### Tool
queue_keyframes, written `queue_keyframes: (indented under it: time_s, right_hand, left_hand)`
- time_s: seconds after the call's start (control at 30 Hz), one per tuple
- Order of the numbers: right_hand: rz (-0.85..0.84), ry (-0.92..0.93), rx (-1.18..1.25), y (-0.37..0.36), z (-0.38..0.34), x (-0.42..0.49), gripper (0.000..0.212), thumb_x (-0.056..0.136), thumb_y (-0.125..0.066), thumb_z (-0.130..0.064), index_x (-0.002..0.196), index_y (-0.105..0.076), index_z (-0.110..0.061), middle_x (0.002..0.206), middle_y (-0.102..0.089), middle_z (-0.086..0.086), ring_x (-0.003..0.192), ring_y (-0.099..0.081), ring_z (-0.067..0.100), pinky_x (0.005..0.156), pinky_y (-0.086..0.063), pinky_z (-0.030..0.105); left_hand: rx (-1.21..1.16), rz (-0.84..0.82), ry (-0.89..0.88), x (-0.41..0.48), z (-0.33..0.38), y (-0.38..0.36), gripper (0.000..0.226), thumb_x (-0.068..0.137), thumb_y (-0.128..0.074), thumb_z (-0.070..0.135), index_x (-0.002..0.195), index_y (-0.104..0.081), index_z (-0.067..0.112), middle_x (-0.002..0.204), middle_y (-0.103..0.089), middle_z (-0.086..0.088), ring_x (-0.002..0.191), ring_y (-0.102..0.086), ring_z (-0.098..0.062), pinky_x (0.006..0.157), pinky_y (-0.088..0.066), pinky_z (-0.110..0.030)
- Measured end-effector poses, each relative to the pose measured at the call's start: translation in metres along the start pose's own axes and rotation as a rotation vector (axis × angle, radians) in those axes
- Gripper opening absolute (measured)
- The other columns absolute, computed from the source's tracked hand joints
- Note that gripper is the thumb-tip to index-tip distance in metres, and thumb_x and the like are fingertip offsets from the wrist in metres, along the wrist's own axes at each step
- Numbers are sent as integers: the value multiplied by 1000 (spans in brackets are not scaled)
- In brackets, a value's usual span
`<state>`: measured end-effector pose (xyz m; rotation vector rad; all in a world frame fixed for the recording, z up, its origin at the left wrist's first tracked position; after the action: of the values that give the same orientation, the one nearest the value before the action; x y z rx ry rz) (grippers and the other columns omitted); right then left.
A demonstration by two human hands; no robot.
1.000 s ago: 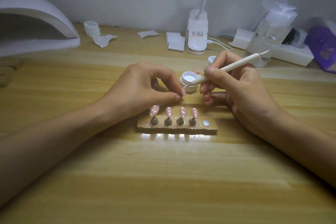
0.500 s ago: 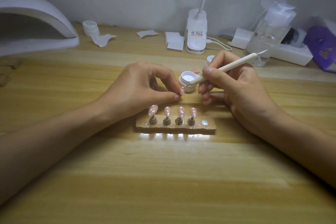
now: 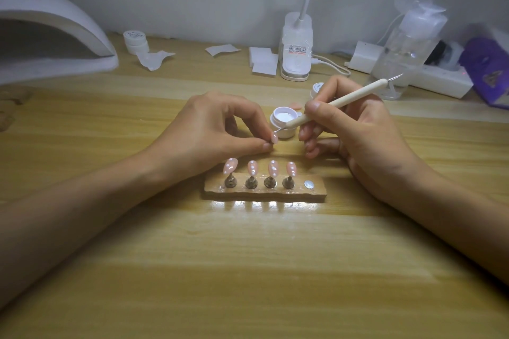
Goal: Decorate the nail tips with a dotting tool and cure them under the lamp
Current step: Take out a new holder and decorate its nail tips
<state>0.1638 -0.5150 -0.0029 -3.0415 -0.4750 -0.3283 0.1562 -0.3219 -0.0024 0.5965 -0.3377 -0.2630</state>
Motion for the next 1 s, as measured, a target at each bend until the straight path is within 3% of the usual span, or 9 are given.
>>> queue_keyframes:
  time_s: [0.37, 1.0]
  right_hand:
    - [10, 47, 56, 0, -3, -1, 18, 89, -63, -17, 74, -53, -17, 65, -65, 8, 55, -60, 16, 49, -50, 24]
    - [-19, 10, 7, 0, -1, -1, 21, 93, -59, -8, 75, -51, -14, 61, -63, 5, 56, -59, 17, 48, -49, 25]
  left_hand:
    - [-3, -3, -10, 1, 0, 0, 15, 74, -83, 16, 72, -74, 28, 77, -70, 21, 55, -49, -7, 56, -40, -13]
    - [4, -5, -28, 1, 0, -1, 14, 76, -82, 11, 74, -74, 22, 68, -67, 23, 51, -54, 4, 54, -35, -4]
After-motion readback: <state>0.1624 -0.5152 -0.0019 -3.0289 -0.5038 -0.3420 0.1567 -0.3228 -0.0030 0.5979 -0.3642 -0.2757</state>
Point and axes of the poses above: each hand's wrist, its own x-axis towards the middle knuckle, its own y-axis out of the back of the hand, z = x × y, the point moved 2 cm from there along x, towards the middle knuckle
